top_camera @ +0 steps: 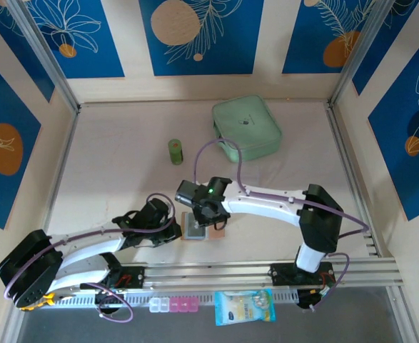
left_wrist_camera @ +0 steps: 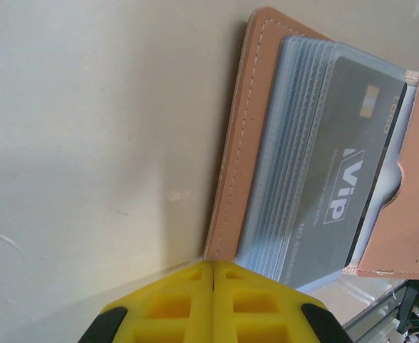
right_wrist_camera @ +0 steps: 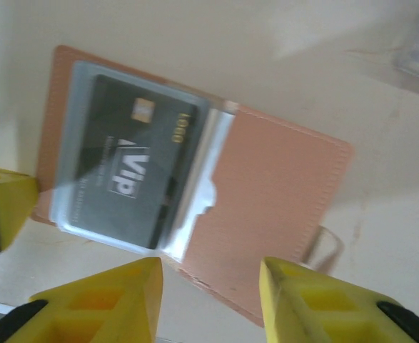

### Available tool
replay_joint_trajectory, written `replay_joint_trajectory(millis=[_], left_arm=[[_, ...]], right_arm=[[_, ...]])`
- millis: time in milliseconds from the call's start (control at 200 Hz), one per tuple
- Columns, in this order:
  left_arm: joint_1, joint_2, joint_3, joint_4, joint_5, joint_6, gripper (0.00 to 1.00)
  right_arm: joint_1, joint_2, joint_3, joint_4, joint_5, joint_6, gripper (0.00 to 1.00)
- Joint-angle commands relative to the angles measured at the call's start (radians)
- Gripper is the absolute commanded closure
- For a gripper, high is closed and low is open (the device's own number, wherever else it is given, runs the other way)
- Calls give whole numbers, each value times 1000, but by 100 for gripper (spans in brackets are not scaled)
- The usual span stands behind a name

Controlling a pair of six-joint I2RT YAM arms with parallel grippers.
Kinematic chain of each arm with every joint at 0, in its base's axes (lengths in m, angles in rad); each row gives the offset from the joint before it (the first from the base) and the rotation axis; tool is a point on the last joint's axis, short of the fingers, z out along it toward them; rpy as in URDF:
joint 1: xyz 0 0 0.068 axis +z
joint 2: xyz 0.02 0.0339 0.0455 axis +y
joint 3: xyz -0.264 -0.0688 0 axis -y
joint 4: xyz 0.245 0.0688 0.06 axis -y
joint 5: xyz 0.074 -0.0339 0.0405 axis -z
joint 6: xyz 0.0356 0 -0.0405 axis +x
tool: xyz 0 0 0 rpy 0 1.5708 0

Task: Take the credit cards out of the card holder

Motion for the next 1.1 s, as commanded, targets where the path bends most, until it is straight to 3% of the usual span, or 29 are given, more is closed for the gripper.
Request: replay_joint_trajectory(millis=[0,285,805,1095], left_arm=[[-4,-1,-16,-5,-17,1,100],[-4,2,-16,-2,-16,0,100],[-4,19,-13,10,-10,0,100],[-4,21,-6,8,-8,1,100]], right_arm=[[25,51,28,22,-47,-5,60],[3,67,-16,-10,-42,62,60],[-129,-11,-169,-21,-16,67,42],[-167,-6,-242,89,-89,46,35]])
